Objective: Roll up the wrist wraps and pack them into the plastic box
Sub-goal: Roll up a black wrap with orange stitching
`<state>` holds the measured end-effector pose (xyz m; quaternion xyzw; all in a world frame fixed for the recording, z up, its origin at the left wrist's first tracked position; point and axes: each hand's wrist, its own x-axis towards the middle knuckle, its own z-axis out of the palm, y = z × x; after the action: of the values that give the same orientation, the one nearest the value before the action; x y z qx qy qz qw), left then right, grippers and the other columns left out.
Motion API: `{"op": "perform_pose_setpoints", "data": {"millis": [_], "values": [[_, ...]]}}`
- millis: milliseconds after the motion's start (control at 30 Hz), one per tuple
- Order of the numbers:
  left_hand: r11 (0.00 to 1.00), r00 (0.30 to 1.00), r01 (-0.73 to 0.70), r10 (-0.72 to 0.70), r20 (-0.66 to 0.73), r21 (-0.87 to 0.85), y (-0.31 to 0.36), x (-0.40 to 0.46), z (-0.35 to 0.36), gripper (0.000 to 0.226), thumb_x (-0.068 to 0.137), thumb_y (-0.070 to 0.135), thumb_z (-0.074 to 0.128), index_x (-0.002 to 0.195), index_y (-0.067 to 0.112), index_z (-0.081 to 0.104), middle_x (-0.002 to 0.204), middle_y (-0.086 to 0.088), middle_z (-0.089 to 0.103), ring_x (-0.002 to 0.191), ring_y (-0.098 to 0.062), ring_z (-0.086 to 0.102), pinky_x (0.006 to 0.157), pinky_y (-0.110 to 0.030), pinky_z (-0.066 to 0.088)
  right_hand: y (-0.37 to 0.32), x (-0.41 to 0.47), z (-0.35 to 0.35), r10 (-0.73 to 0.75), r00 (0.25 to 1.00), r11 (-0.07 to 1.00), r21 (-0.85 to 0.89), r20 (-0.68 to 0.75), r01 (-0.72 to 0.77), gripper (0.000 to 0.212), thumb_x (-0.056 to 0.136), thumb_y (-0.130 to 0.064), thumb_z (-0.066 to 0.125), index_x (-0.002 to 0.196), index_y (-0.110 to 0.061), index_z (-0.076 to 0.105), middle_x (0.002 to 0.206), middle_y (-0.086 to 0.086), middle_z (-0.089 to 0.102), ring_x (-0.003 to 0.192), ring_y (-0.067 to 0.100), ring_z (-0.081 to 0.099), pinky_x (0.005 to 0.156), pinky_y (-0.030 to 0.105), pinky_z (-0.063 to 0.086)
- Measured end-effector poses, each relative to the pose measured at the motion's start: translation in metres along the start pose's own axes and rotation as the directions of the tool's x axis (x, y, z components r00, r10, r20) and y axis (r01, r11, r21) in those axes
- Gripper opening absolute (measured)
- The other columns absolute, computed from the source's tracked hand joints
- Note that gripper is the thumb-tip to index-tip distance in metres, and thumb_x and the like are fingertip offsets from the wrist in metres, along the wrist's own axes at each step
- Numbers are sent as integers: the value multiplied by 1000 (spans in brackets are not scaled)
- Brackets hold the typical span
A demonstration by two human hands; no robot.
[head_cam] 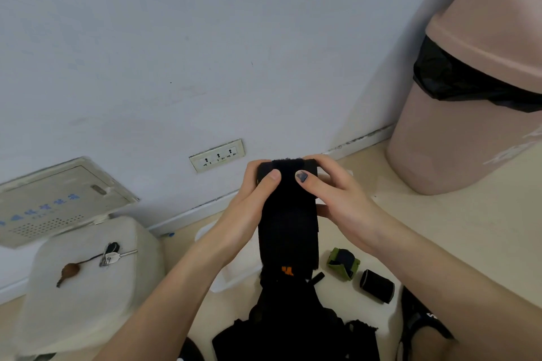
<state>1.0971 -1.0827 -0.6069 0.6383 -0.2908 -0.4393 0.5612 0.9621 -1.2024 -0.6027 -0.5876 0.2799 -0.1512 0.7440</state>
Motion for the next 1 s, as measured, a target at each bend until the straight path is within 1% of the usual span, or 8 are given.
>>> {"op": "perform_pose_setpoints", "data": {"millis": [100, 200, 400, 533, 667, 767, 933, 1000], "values": [[1000, 1000, -17, 17, -12, -25, 3, 0, 0, 17, 106, 35, 50, 123, 33, 53, 104, 12, 70, 103, -7, 69, 88, -27, 58, 0, 0, 0, -12, 1000, 999, 36, 13, 11, 22, 103, -21, 62, 125, -22, 63, 113, 19, 70, 96, 19, 73, 82, 31, 56], [999, 999, -37, 37, 1, -24, 4, 0, -1, 17, 106, 27, 51, 121, 34, 52, 103, 8, 68, 98, -9, 68, 83, -26, 57, -3, 1, -2, -10, 1000, 999, 53, 23, 9, 24, 101, -16, 64, 124, -23, 64, 112, 19, 69, 96, 19, 72, 80, 29, 55], [995, 997, -72, 73, 24, -64, 5, -2, 0, 28, 90, 27, 56, 116, 37, 55, 116, -6, 63, 103, -19, 64, 94, -45, 55, -4, -2, 2, 83, 996, 995, -55, 22, -81, 24, 101, -46, 60, 124, -40, 62, 113, 0, 75, 98, 13, 75, 78, 29, 58], [995, 998, -59, 61, 18, -86, 5, -2, 2, 34, 86, 25, 53, 117, 37, 55, 117, -7, 63, 104, -23, 65, 95, -52, 55, -4, -4, 4, 19, 1000, 1000, -22, -6, -19, 19, 100, -38, 63, 118, -32, 63, 106, 8, 75, 94, 17, 76, 77, 31, 62], [996, 1000, 26, -25, 10, -85, -1, 0, 4, 43, 88, 46, 57, 129, 36, 51, 129, 1, 65, 114, -13, 68, 95, -37, 57, 0, -4, 3, -33, 999, 999, -3, -37, 33, 17, 99, -28, 67, 115, -33, 65, 104, 8, 74, 97, 19, 75, 83, 33, 63], [989, 992, 123, -121, 42, -76, -5, 0, 6, 60, 86, 69, 49, 136, 35, 49, 131, 8, 68, 118, -7, 67, 104, -40, 53, 1, -4, 1, -66, 996, 998, -11, -60, 65, 22, 98, -24, 69, 117, -35, 65, 109, 12, 73, 103, 23, 73, 87, 37, 62], [987, 988, 153, -151, 26, -48, -1, 2, 3, 71, 85, 79, 48, 136, 31, 55, 132, 4, 68, 122, -13, 67, 109, -46, 49, 1, -5, 1, -109, 994, 993, -44, -15, 108, 29, 97, -16, 70, 119, -34, 64, 107, 10, 70, 95, 15, 72, 80, 28, 59], [986, 989, 148, -147, 16, -70, 1, 2, 3, 65, 90, 72, 51, 136, 26, 55, 132, -1, 69, 122, -16, 67, 110, -48, 49, 3, -5, 2, -128, 992, 990, -53, 1, 128, 32, 97, -11, 70, 120, -31, 62, 107, 10, 69, 95, 15, 71, 80, 27, 59]]}}
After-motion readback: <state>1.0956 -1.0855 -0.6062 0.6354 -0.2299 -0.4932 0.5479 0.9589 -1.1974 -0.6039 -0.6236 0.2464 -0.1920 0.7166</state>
